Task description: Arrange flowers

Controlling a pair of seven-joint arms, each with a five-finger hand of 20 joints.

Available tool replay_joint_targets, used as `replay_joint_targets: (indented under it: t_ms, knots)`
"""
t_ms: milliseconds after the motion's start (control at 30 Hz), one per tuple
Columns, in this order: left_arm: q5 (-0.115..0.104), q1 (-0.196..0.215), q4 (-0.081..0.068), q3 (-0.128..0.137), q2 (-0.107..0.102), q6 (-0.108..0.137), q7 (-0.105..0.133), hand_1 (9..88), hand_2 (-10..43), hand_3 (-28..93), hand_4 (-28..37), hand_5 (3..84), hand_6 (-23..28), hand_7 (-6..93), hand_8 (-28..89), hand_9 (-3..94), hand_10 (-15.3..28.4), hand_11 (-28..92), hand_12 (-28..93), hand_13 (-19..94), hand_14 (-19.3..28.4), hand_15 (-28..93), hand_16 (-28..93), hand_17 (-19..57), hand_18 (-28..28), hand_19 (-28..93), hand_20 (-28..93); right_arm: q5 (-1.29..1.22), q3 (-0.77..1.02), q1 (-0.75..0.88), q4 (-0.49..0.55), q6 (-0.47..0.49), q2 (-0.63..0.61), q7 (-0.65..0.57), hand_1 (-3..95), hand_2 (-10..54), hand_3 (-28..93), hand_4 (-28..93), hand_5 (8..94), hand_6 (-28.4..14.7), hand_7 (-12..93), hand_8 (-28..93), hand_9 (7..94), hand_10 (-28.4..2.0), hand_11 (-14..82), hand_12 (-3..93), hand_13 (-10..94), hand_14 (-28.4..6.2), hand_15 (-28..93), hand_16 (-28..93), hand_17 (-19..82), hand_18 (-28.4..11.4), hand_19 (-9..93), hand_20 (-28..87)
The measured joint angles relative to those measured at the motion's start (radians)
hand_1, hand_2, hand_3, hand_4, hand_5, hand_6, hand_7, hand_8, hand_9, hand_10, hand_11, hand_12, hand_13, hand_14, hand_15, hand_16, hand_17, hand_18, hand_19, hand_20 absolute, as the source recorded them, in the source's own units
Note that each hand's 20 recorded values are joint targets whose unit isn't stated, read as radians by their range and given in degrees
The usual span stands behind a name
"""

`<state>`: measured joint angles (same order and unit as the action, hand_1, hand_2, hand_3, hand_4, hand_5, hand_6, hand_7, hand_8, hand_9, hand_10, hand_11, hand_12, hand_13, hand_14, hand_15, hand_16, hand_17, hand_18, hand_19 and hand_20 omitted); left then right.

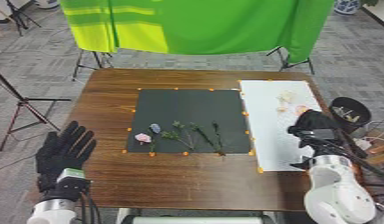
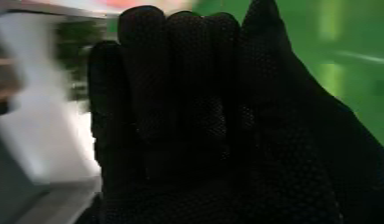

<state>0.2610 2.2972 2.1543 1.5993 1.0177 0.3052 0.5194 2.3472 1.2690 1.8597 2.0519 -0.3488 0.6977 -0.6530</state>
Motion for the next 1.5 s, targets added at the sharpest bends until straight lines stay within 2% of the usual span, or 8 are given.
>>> replay_joint_targets:
  t_ms: [233,500,867,1000,1167,1333,1433,1500]
  knots:
    - [0.004,0.009,0.001,0.013,-0.001,0.006,-0.017,25.6,18.1,69,-28.3,43.5,10.4,13.9,-8,35.3,16.4,28,11,26,17.5,44,-8,-7.0,16.1,39,10,-0.035,-0.297,-0.258,0.024,0.09,0.003,0.102,57.1,-8.5,70,-28,78.8,0.3,26,2,86.8,-11.0,11.0,30.6,74,-7.3,28,37,29,-17.9,66,22]
    - [0.007,0.011,0.001,0.015,-0.008,0.019,-0.029,25.6,18.2,69,-28.3,43.5,10.4,14.0,-8,35.3,16.5,29,11,26,17.5,44,-8,-7.1,16.1,39,10,0.042,-0.528,-0.513,0.002,0.348,0.1,0.221,56.9,-8.4,71,-28,78.6,0.3,26,2,86.6,-11.1,10.9,30.6,74,-7.3,27,37,28,-18.1,65,23]
    - [0.007,0.013,0.003,0.012,-0.026,0.029,-0.029,25.5,18.2,69,-28.3,43.5,10.4,14.0,-8,35.3,16.4,28,11,26,17.5,44,-8,-7.1,16.1,39,10,0.045,-0.727,-0.78,-0.155,0.412,0.259,0.233,57.0,-8.3,70,-28,78.5,0.2,26,2,86.3,-11.2,10.8,30.5,73,-7.5,28,37,28,-18.2,65,24]
    - [0.008,0.011,0.003,0.01,-0.029,0.029,-0.035,25.5,18.2,69,-28.3,43.5,10.4,14.0,-8,35.3,16.4,28,11,26,17.6,44,-8,-7.1,16.1,39,10,0.044,-0.735,-0.82,-0.178,0.457,0.299,0.236,56.9,-8.3,70,-28,78.5,0.2,25,3,86.2,-11.2,10.8,30.5,73,-7.6,28,37,28,-18.3,65,24]
    - [0.011,0.01,0.003,0.011,-0.029,0.029,-0.04,25.5,18.2,69,-28.3,43.5,10.4,14.0,-8,35.3,16.4,28,11,26,17.5,44,-8,-7.0,16.1,39,10,0.019,-0.689,-0.799,-0.148,0.495,0.298,0.229,56.9,-8.3,71,-28,78.7,0.2,25,3,86.2,-11.2,10.8,30.6,73,-7.6,28,37,28,-18.3,65,24]
    - [0.011,0.012,0.003,0.012,-0.027,0.028,-0.04,25.6,18.2,69,-28.3,43.5,10.4,14.0,-8,35.3,16.5,28,11,26,17.5,44,-8,-7.0,16.1,39,10,0.005,-0.584,-0.718,-0.071,0.494,0.237,0.207,56.3,-7.9,71,-28,77.8,-0.1,25,3,85.2,-11.3,10.8,30.4,72,-7.7,28,36,28,-18.1,64,24]
    - [0.011,0.011,0.002,0.012,-0.027,0.028,-0.039,25.5,18.2,69,-28.3,43.4,10.4,14.0,-8,35.3,16.5,28,11,26,17.5,44,-8,-7.1,16.1,39,10,-0.066,-0.462,-0.634,-0.017,0.49,0.179,0.167,54.7,-9.4,73,-28,73.6,0.1,26,0,81.3,-11.9,11.0,28.2,70,-8.1,28,34,27,-17.3,61,22]
    - [0.01,0.011,0.002,0.012,-0.027,0.028,-0.037,25.5,18.2,69,-28.3,43.4,10.4,13.9,-8,35.4,16.4,28,11,26,17.5,44,-8,-7.0,16.1,39,10,-0.111,-0.368,-0.568,0.004,0.47,0.138,0.133,46.9,-9.5,79,-28,55.9,-2.2,20,-8,61.5,-14.8,11.8,19.2,57,-11.4,29,24,25,-18.4,59,20]
